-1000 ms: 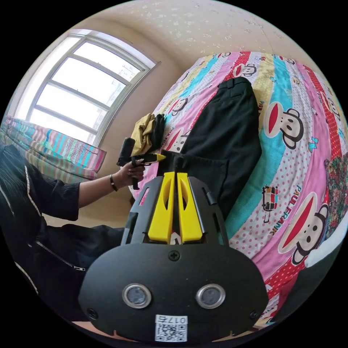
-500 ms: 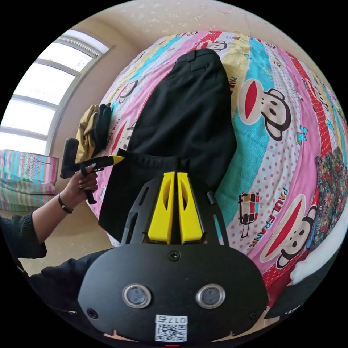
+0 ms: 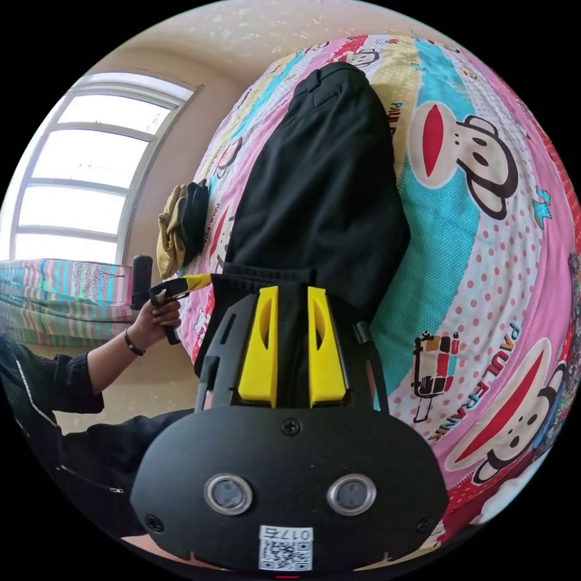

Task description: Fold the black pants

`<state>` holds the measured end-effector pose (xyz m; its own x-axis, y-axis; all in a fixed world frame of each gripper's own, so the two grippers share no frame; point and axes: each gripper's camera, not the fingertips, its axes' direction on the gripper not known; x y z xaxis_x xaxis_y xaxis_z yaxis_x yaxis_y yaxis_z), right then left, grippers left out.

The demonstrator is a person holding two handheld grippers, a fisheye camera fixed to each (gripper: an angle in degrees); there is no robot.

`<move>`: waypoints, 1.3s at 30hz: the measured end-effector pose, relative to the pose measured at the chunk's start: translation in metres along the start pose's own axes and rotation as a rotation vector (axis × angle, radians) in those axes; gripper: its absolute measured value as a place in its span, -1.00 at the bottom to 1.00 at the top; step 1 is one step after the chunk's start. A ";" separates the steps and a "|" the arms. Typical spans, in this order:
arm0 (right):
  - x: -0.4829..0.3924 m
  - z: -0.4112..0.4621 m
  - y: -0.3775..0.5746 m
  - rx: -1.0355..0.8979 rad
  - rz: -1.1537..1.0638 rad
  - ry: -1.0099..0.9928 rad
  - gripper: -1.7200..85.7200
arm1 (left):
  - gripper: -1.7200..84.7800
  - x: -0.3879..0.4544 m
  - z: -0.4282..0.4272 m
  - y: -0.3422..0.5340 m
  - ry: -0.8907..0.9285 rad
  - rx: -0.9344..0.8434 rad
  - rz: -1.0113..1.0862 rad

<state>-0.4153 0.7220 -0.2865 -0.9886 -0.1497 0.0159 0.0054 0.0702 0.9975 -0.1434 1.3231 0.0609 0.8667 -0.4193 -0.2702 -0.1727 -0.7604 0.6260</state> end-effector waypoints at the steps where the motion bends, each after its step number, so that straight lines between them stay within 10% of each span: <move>1: 0.000 0.003 -0.001 -0.016 -0.001 0.007 -0.76 | -0.73 -0.003 -0.001 0.002 0.008 0.006 -0.013; 22: -0.027 0.002 0.004 -0.181 -0.050 0.039 -0.87 | -0.73 -0.003 0.010 0.031 -0.084 -0.018 0.024; 30: -0.064 -0.057 0.058 -0.039 -0.230 -0.238 -0.89 | -0.59 0.001 0.030 0.049 -0.155 -0.147 0.214; 39: -0.106 -0.097 0.100 -0.035 -0.401 -0.316 -0.89 | -0.63 -0.029 0.042 0.070 0.132 -0.139 0.213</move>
<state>-0.2951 0.6488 -0.1820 -0.9110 0.1482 -0.3848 -0.3841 0.0344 0.9226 -0.1998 1.2611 0.0823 0.8729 -0.4869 -0.0296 -0.2996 -0.5830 0.7552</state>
